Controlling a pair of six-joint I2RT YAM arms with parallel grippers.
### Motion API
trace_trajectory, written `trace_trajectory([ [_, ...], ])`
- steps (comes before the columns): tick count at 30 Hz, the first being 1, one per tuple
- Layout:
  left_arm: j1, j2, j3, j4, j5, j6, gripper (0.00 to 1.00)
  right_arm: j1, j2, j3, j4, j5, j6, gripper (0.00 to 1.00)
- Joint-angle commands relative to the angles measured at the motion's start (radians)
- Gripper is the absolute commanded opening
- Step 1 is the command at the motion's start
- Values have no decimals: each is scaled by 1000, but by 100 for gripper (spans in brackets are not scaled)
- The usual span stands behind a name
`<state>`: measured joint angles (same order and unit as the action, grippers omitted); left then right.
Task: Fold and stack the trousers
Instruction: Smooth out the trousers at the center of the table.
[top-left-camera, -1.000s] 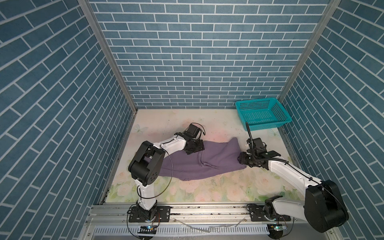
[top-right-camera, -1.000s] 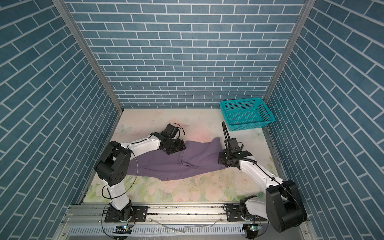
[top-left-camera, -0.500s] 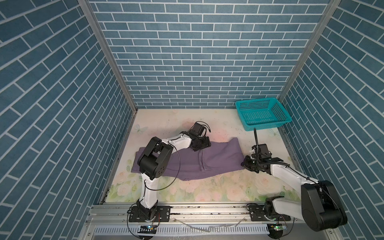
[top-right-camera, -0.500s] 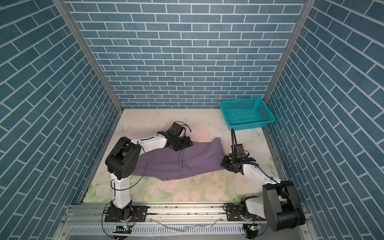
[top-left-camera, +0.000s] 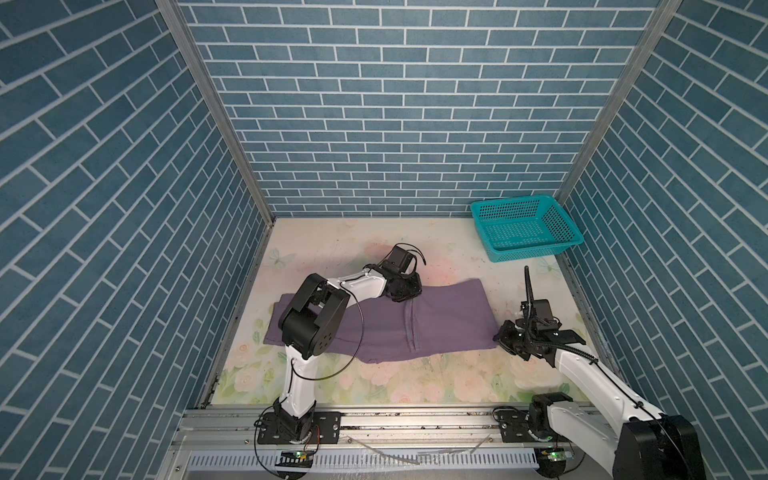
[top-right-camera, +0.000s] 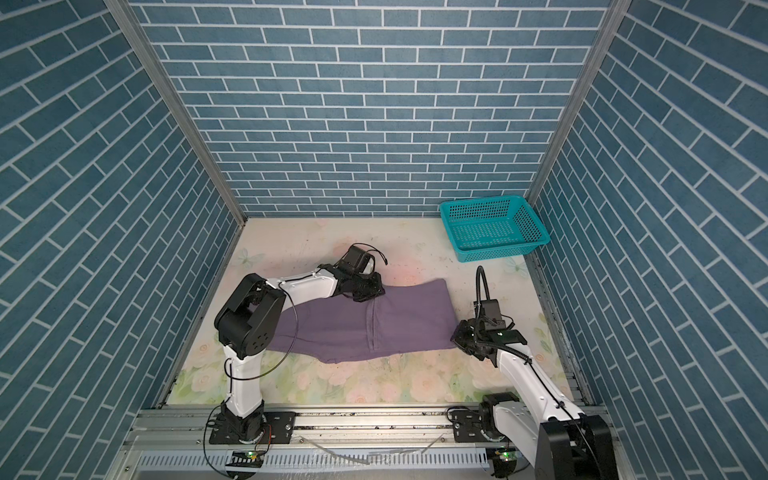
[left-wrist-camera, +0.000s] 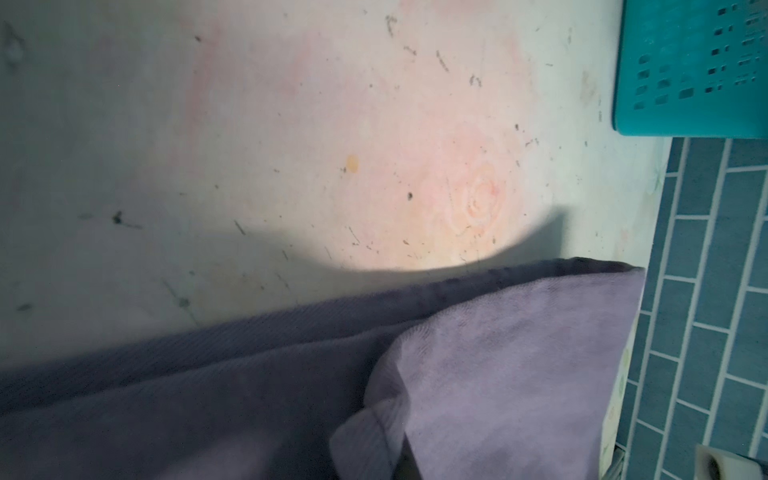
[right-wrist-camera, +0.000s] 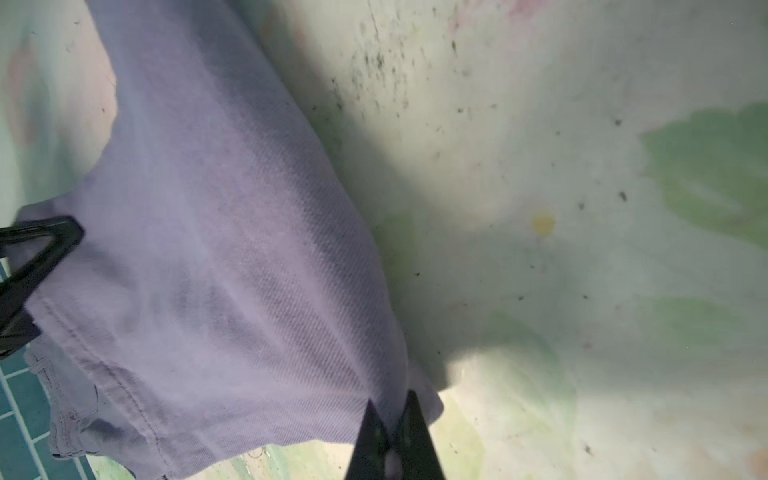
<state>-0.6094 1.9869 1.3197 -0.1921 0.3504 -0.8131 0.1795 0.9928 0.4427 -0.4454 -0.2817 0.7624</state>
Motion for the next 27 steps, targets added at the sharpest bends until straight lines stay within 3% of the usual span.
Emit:
trace_trajectory([
  [1, -2, -117, 6, -89, -70, 51, 0, -5, 12, -19, -48, -6, 16, 0],
  [5, -6, -214, -13, -155, -173, 97, 1, -6, 9, -38, -33, -19, 17, 0],
  [7, -6, -241, -34, -174, -219, 106, 12, -5, 22, -51, -14, -29, 14, 0],
  [9, -4, -246, -54, -196, -253, 101, 62, -5, 42, -55, 3, -50, 11, 0],
  [10, -3, -244, -56, -213, -269, 102, 73, -5, 49, -55, 10, -59, 8, 0],
  [12, 0, -237, -50, -262, -306, 113, 99, -5, 55, -47, 24, -80, -2, 15],
  [15, 11, -248, -42, -301, -324, 127, 99, -5, 47, 5, -30, -76, -51, 35],
  [17, 14, -275, -47, -311, -339, 133, 99, -5, 31, 60, -96, -39, -99, 41],
  [20, 13, -309, -62, -314, -323, 144, 95, -5, 2, 140, -176, 29, -169, 44],
  [24, -7, -347, -141, -260, -232, 122, 78, -5, -13, 230, -243, 123, -236, 44],
  [27, -40, -368, -218, -214, -184, 86, 77, -5, -6, 266, -229, 155, -256, 43],
])
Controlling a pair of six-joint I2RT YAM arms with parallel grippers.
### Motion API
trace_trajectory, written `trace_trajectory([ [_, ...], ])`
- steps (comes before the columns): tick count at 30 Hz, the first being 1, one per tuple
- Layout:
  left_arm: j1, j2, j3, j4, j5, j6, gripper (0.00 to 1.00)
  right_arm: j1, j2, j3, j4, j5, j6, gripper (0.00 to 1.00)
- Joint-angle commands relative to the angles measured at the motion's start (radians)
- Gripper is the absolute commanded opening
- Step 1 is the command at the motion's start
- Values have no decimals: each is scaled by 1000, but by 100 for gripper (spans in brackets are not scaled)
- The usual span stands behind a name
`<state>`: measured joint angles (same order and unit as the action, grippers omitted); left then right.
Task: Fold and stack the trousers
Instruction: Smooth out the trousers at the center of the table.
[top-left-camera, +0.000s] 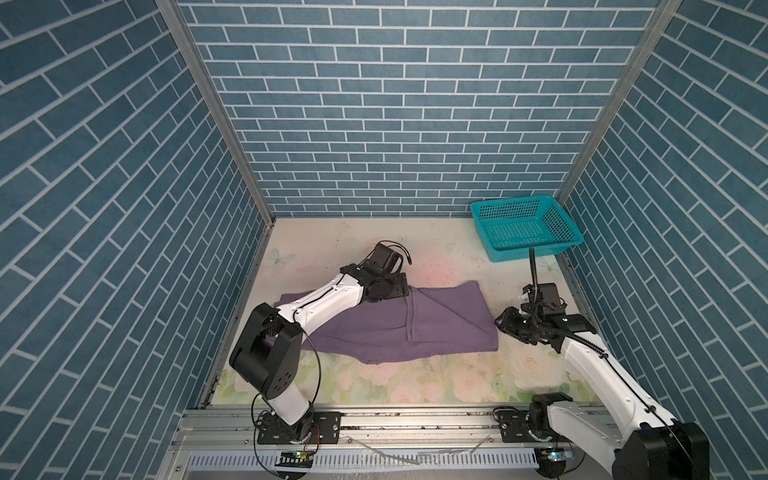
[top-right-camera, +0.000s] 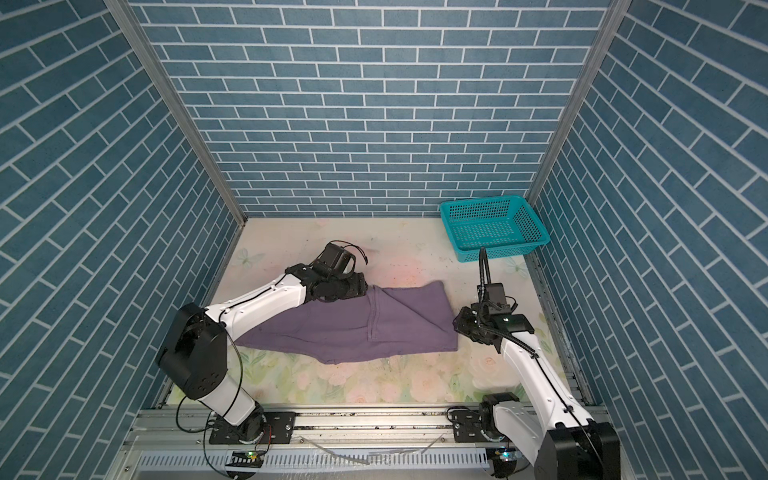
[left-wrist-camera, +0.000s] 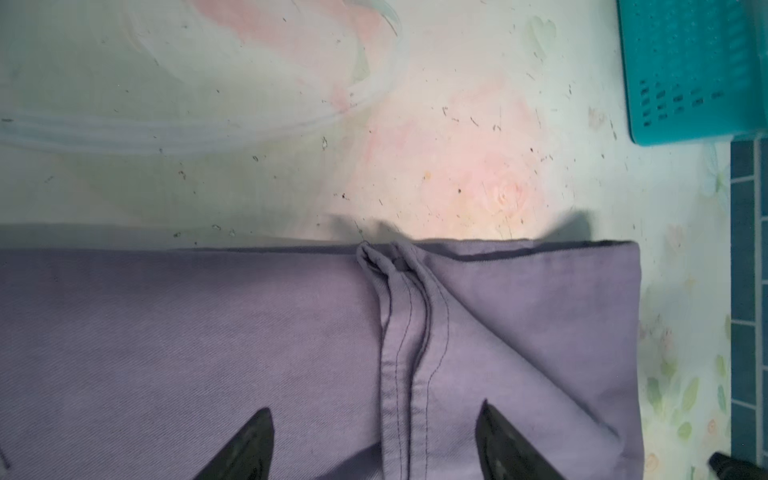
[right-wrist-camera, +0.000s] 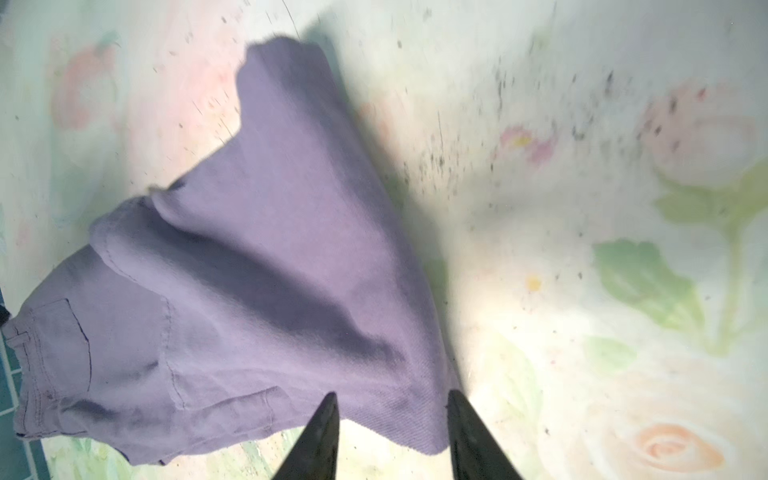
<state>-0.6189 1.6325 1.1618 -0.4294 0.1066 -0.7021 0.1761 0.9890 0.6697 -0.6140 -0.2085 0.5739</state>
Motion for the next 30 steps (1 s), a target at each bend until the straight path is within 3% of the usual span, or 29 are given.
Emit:
trace_trajectory([
  [1, -43, -18, -80, 35, 68, -34, 77, -2, 2, 47, -56, 84, -70, 42],
  [9, -163, 53, -141, 96, 103, -109, 84, -2, 46, 76, -1, 115, -48, 43],
  [15, -183, 131, -140, 134, 124, -131, 80, -4, 43, 65, 30, 114, -31, 42],
  [17, -183, 144, -140, 122, 121, -132, 73, -3, 35, 58, 26, 115, -30, 42],
  [21, -183, 138, -139, 108, 114, -138, 39, -4, 21, 40, 28, 146, -15, 41],
  [24, -183, 112, -128, 91, 111, -140, 26, -3, 11, 27, 31, 143, -5, 41],
  [30, -185, 54, -103, 28, 118, -145, 11, -4, 4, 6, 38, 156, 0, 40],
])
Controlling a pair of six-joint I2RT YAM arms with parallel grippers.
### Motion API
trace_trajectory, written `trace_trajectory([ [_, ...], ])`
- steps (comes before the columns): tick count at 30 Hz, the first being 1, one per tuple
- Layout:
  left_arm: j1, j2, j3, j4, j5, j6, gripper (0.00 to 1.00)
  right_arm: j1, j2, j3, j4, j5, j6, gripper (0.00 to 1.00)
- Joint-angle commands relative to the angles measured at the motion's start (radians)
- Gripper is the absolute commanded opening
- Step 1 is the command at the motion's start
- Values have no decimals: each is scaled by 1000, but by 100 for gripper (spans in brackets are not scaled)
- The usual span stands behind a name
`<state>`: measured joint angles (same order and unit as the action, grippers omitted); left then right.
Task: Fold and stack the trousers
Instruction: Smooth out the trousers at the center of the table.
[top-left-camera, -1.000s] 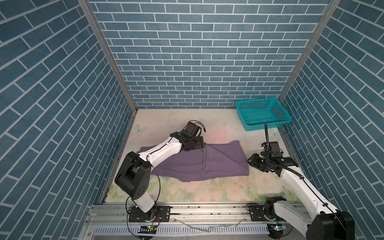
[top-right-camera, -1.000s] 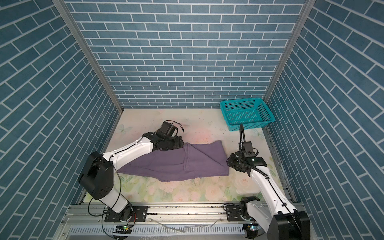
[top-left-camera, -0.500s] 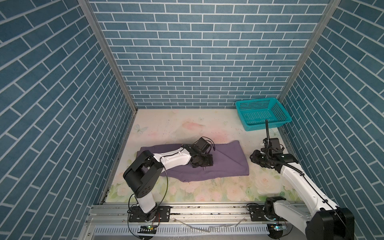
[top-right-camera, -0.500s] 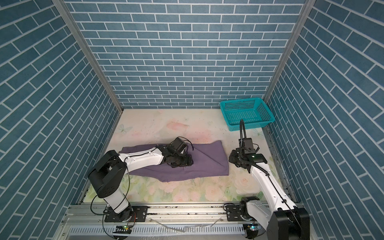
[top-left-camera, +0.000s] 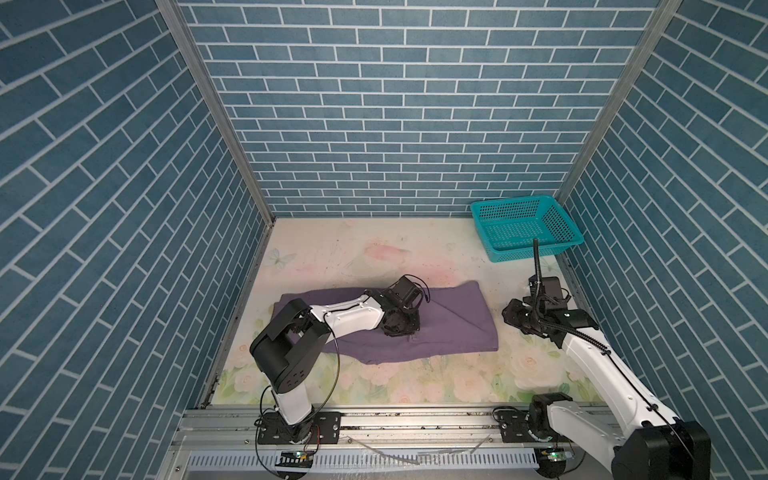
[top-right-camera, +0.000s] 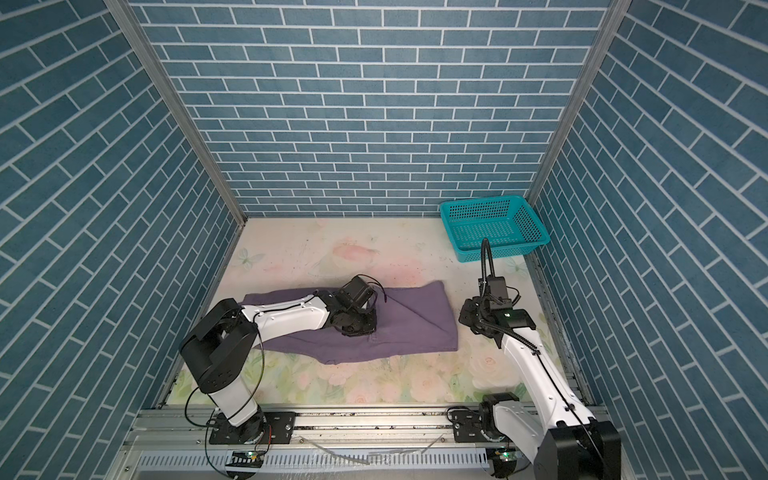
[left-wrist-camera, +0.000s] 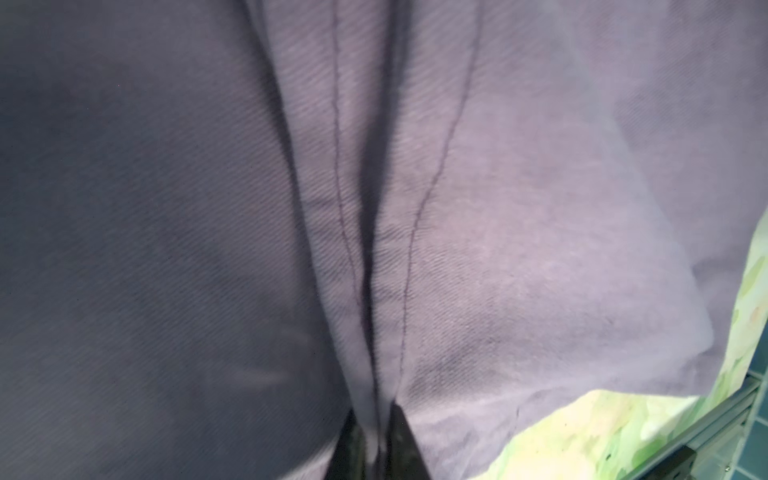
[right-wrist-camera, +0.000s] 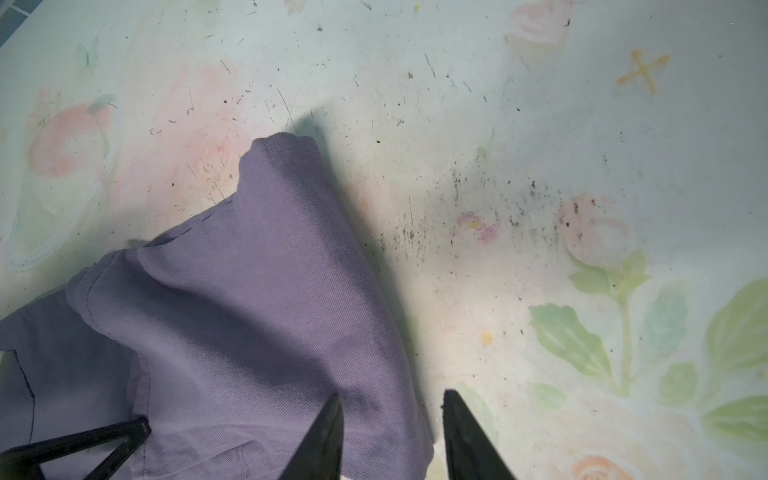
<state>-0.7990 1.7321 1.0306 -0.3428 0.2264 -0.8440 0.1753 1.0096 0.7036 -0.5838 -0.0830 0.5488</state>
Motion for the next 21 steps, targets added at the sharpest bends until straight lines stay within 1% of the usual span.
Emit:
trace_trajectory([
  [1, -6, -61, 27, -71, -1, -6, 9, -4, -18, -31, 14, 28, 26, 40],
  [3, -11, -103, 22, -107, -20, -14, 7, -3, -17, -42, 31, 17, 26, 40],
  [7, -23, -200, -3, -186, -74, -49, 7, -5, -2, -49, 55, 1, 26, 39],
  [8, -26, -225, -19, -195, -86, -65, 7, -4, 1, -49, 61, -29, 26, 39],
  [11, -39, -283, -75, -180, -113, -108, 12, -4, 5, -57, 81, -54, 27, 39],
  [13, -48, -298, -112, -165, -134, -139, 16, -3, 5, -58, 85, -64, 26, 39],
  [14, -52, -299, -134, -144, -137, -154, 23, -5, 6, -60, 83, -70, 23, 39],
  [15, -55, -295, -156, -119, -137, -166, 33, -4, 6, -61, 83, -72, 20, 39],
  [16, -55, -286, -172, -105, -134, -177, 35, -5, 5, -63, 85, -73, 20, 39],
  [17, -55, -274, -185, -90, -133, -186, 39, -4, 5, -66, 89, -75, 20, 39],
  [18, -55, -259, -190, -83, -131, -188, 46, -4, 5, -68, 94, -82, 22, 40],
  [19, -53, -247, -188, -87, -138, -181, 56, -4, 6, -70, 98, -94, 21, 42],
  [20, -47, -234, -182, -96, -147, -170, 62, -5, 6, -72, 110, -126, 15, 45],
  [21, -35, -223, -170, -110, -148, -158, 65, -5, 8, -73, 115, -153, 1, 47],
])
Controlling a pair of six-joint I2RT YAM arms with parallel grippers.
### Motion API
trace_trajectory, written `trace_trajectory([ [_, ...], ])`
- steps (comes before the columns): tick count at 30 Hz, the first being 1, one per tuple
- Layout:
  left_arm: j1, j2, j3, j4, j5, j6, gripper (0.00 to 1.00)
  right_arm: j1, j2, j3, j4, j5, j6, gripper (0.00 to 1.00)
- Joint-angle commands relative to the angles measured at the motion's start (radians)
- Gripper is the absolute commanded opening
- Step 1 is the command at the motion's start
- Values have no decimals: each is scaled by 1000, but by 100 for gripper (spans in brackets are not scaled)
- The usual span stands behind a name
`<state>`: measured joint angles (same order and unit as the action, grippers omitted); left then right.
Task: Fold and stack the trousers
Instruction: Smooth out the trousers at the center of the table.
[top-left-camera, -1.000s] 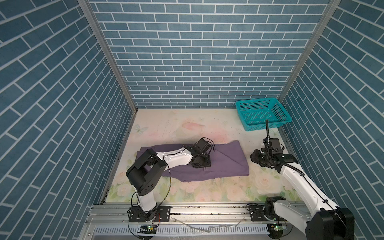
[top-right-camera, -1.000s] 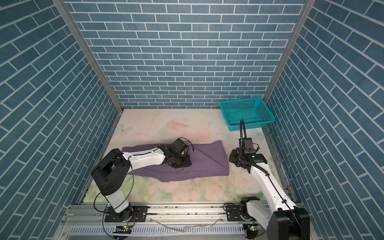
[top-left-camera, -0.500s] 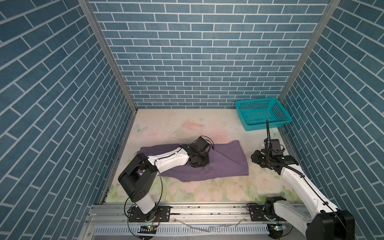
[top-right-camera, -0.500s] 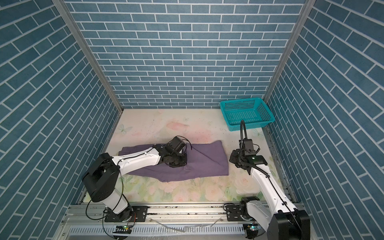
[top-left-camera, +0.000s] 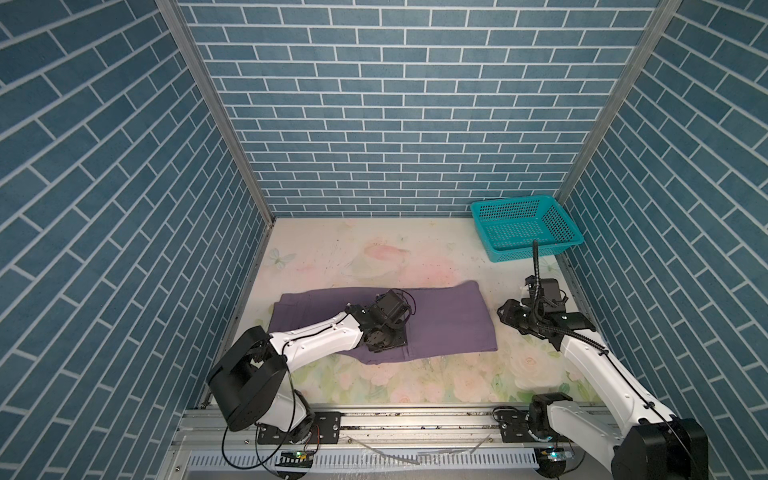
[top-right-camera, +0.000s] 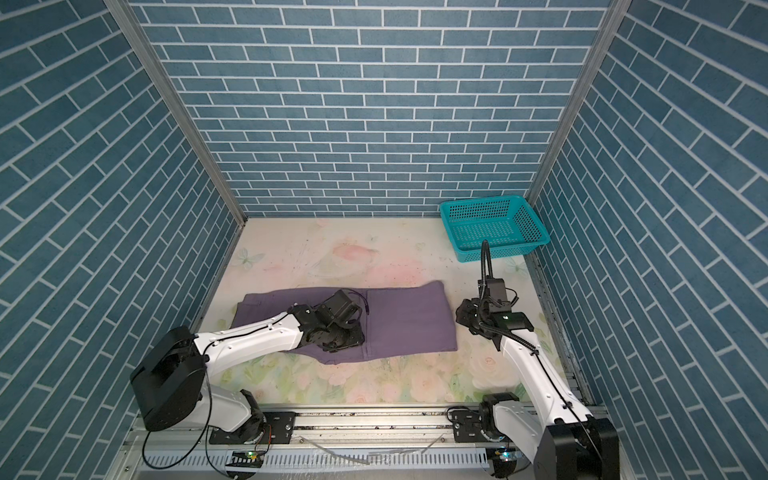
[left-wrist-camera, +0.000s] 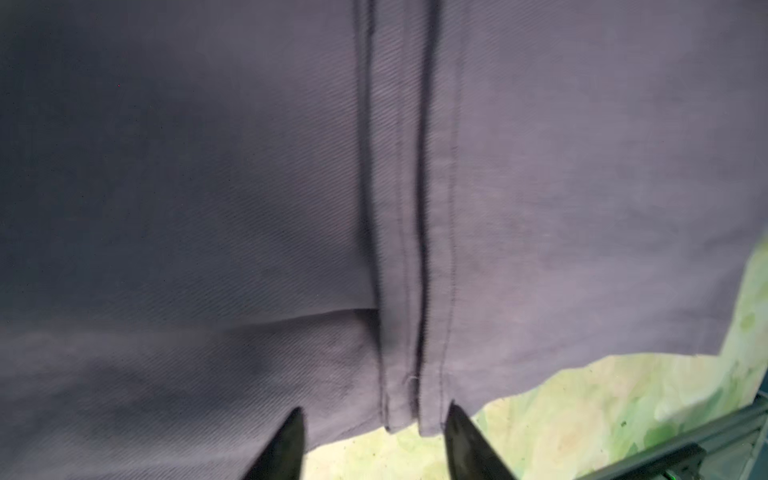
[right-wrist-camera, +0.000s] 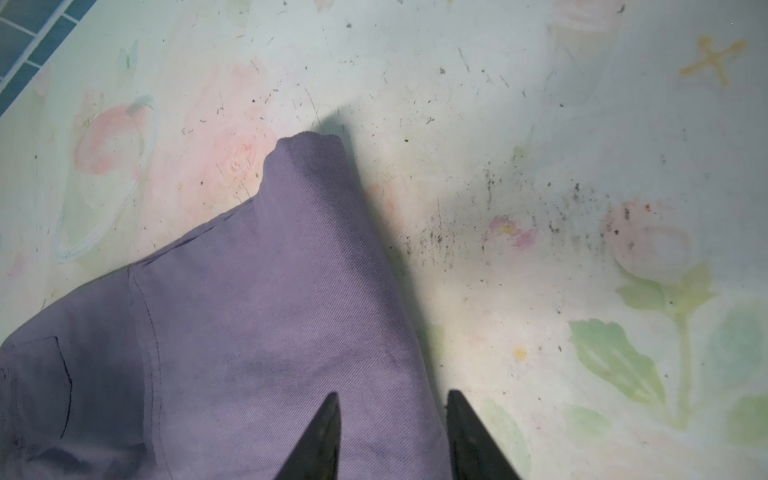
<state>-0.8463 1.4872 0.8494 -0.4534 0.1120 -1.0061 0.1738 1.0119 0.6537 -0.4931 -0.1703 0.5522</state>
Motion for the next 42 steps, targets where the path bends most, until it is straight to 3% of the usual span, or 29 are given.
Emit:
trace_trajectory([
  [1, 26, 28, 25, -8, -30, 16, 68, -2, 9, -21, 22, -74, -13, 49],
  [6, 59, 55, 183, -104, -62, 129, 76, -3, 58, -3, -54, -38, -81, 57],
  [10, 67, 142, 328, -154, -72, 208, 76, -2, 94, -23, -22, -69, -66, 70],
  [14, 90, 255, 426, -149, -59, 262, 74, -1, 126, -35, 24, -85, -34, 71],
  [20, 156, 396, 453, -85, -14, 271, 73, -3, 175, -29, 49, -56, -2, 73],
  [28, 173, 494, 492, -4, 26, 268, 48, -3, 277, -45, 129, -79, 35, 73],
  [33, 194, 525, 515, -8, 45, 277, 18, -3, 306, -46, 142, -81, 46, 72],
  [42, 224, 451, 527, -39, -21, 336, 8, -3, 312, -46, 144, -42, 50, 72],
])
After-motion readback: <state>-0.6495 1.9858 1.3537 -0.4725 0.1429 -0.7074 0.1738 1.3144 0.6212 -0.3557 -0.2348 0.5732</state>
